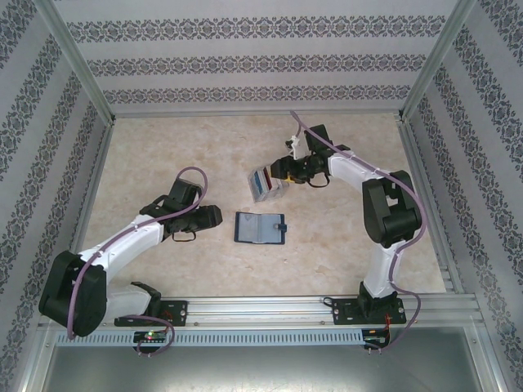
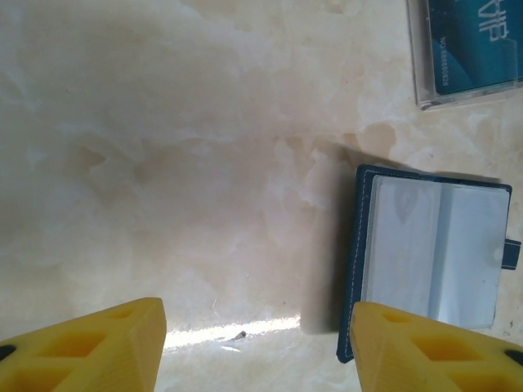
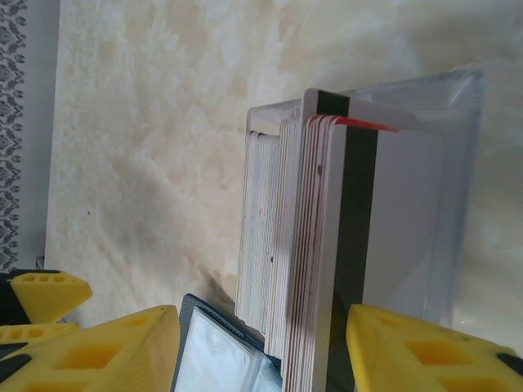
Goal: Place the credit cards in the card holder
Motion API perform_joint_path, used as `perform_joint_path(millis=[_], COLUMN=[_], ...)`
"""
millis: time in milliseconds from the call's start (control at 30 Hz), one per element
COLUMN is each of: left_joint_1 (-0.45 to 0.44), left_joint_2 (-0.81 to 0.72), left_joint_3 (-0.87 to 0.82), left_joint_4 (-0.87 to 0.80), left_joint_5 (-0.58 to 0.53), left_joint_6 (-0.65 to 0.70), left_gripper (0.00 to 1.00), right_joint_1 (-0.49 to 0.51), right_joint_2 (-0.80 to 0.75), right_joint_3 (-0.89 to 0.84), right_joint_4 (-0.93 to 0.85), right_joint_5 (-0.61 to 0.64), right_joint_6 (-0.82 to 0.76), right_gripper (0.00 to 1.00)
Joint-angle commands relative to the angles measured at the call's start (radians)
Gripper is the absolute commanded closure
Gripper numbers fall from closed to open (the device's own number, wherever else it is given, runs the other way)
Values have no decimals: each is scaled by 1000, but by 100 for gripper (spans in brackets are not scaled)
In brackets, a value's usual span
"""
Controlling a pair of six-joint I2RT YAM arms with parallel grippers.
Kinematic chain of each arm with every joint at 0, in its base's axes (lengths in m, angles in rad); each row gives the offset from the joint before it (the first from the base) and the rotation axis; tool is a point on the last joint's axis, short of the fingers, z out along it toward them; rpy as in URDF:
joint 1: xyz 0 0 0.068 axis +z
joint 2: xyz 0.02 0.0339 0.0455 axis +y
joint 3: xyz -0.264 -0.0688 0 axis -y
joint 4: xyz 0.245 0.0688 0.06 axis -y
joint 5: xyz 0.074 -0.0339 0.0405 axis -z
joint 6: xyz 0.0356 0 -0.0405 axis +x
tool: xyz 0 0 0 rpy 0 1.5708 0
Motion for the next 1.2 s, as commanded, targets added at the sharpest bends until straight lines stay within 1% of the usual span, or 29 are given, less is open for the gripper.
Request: perform_joint_path(millis=[0, 100, 200, 333, 400, 600, 667, 733, 933, 1000, 1167], left_joint_1=[9, 9, 9, 9, 9, 10, 9, 8, 9, 8, 9], left_joint_2=[7, 13, 11, 14, 10, 23, 27, 33, 36, 36, 49], left_joint_3=[-17, -5, -16, -5, -16, -15, -18, -4, -1, -1, 0], left_joint_4=[42, 27, 46, 30, 46, 56, 67, 46, 51, 52, 67], left_joint_5=[23, 28, 32, 33, 35, 43, 46, 44, 51, 54, 68], left_joint_6=[-19, -19, -23, -22, -26, -29, -28, -23, -23, -26, -30], left_gripper=[38, 39, 38, 38, 38, 39, 39, 39, 39, 39, 39], right_joint_1=[18, 20, 24, 25, 26, 30, 33, 32, 35, 35, 35], right_joint_2=[28, 42, 35, 17, 9, -1, -2, 1, -14, -27, -74], right_joint_3=[31, 45, 48, 44, 38, 35, 33, 35, 29, 22, -9], right_joint_4=[-26, -41, -44, -25, -8, -1, -3, -15, -22, -26, -28], right_joint_5=[-9, -13, -3, -28, -51, -66, -54, -32, -4, 9, 75], right_joint_6=[-16, -8, -14, -1, 7, 14, 11, 19, 13, 11, -2], right_gripper=[43, 44, 46, 55, 57, 65, 70, 78, 93, 96, 97])
